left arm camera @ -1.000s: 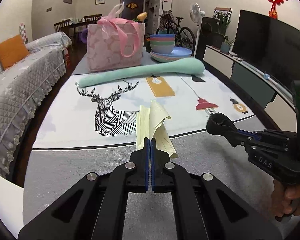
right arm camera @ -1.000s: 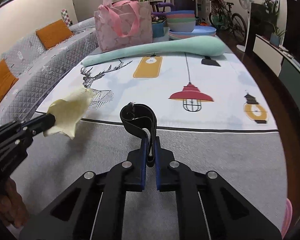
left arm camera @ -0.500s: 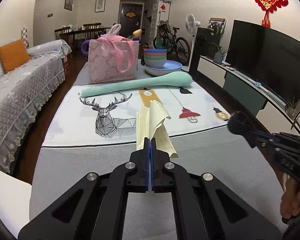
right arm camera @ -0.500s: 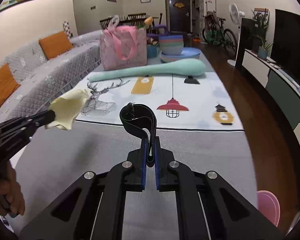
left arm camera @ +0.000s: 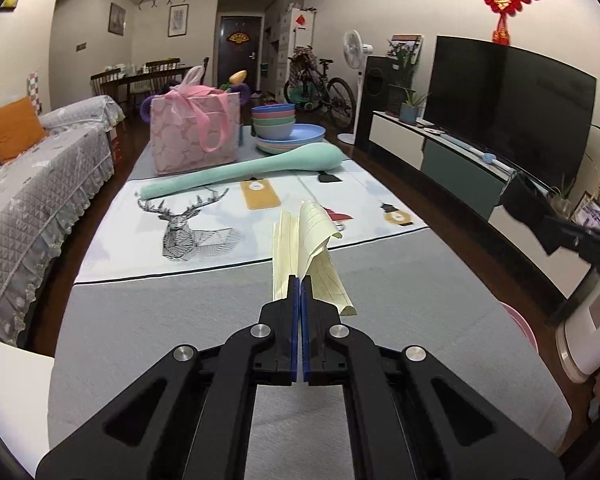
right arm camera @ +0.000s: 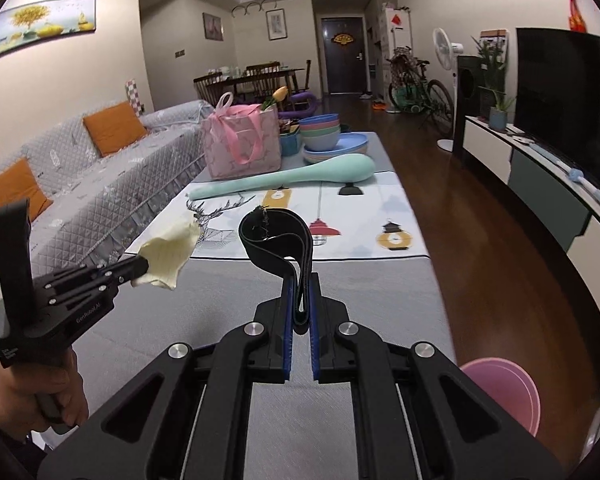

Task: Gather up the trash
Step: 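Carry the cream paper and black strap over the pink wastebasket and open both tools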

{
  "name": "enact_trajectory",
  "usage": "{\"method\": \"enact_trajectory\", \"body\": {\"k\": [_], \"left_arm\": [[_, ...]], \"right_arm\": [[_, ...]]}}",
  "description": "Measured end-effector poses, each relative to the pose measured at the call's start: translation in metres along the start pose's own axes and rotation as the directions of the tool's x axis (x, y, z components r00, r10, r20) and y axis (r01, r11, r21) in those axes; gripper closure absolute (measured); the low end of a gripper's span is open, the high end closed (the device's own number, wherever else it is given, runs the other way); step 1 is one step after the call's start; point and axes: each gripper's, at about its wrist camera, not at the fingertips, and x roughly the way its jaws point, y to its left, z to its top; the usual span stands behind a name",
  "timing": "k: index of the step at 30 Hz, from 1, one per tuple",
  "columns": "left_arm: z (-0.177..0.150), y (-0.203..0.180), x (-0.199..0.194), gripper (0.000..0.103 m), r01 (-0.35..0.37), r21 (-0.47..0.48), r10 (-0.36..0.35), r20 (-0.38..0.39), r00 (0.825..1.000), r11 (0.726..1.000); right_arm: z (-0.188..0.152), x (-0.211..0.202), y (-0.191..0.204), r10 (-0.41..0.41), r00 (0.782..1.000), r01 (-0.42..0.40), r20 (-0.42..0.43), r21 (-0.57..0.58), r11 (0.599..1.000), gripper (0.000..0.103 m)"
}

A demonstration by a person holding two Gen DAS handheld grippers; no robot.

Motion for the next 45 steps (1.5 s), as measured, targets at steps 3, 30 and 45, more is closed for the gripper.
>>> {"method": "enact_trajectory", "body": {"k": [3,30,45], "left_arm": [[-0.003,-0.011,-0.005,0.102,0.021,0.003,-0.021,0.005,1.000,1.000],[-0.027,-0.178,0.008,0.102,0.229,0.158,-0.228,-0.025,0.973,0.961],[-0.056,-0.286,0.049,0.102,0.328,0.195,-0.307,-0.130,0.943,0.924]], "right_arm": [[-0.003,-0.016,-0.015,-0.021,1.000,0.020,0.019,0.013,1.000,0.096],[-0.058,-0.106,-0.174,-0.223,0.975,0.219,0.019,0.125,0.968,0.096],[-0.094,-0.111,-0.241,-0.263,0.964,0.266,-0.040,0.191,0.945,0.096]]}}
